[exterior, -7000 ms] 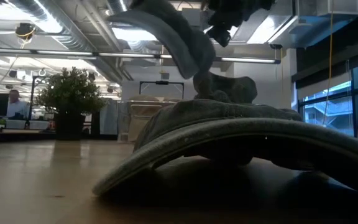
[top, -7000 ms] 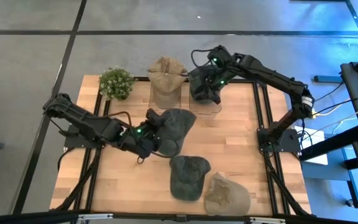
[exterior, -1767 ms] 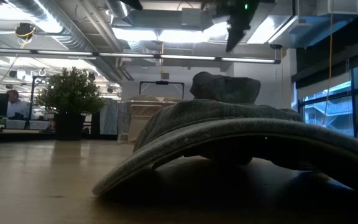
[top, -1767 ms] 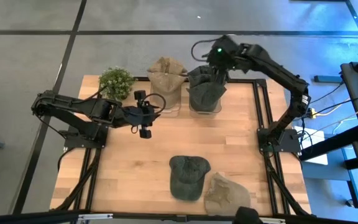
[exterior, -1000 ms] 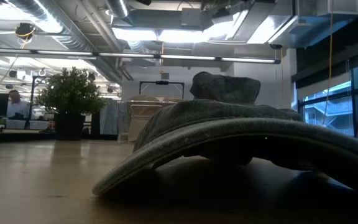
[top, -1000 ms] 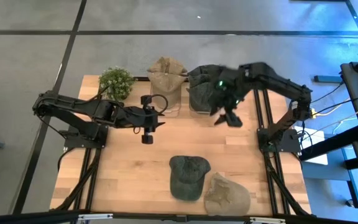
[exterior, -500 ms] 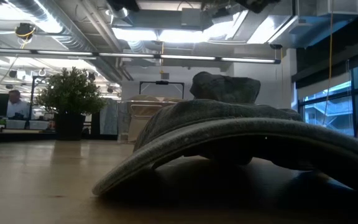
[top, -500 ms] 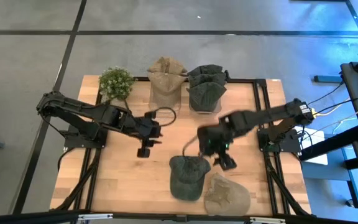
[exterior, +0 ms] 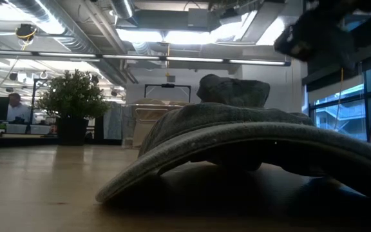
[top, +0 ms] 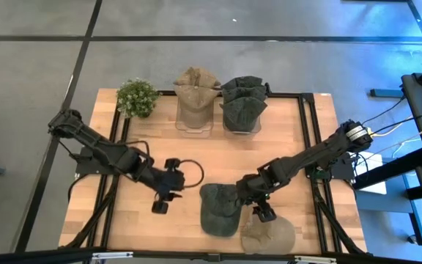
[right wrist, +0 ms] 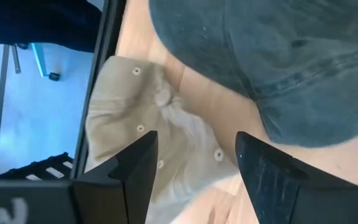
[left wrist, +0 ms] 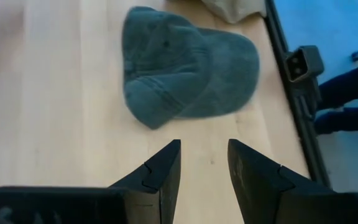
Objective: Pick & Place hat
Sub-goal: Put the brown cap into the left transparent bin
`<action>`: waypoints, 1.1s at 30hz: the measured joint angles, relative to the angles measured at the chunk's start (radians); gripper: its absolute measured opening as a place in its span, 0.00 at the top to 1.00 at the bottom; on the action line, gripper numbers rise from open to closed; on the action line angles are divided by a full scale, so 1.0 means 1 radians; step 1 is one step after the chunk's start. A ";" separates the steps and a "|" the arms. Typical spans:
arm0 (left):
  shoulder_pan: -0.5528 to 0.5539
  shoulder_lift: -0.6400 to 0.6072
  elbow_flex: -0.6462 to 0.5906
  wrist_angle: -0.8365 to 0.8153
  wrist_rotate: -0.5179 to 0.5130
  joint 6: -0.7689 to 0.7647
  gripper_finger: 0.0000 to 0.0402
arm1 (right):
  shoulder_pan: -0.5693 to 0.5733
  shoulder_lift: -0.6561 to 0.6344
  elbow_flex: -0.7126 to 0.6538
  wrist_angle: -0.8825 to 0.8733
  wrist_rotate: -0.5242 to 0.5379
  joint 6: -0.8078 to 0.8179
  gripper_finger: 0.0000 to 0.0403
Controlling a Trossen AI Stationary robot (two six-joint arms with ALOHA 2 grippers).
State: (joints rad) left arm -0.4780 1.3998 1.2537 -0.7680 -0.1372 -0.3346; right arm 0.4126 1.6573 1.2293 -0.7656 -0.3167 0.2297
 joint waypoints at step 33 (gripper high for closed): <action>-0.090 0.007 0.000 0.009 -0.151 -0.090 0.68 | -0.002 0.003 -0.273 0.336 -0.255 0.232 0.97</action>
State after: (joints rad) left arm -0.5678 1.4071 1.2537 -0.7586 -0.2886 -0.4241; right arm 0.4107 1.6605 0.9562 -0.4294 -0.5716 0.4615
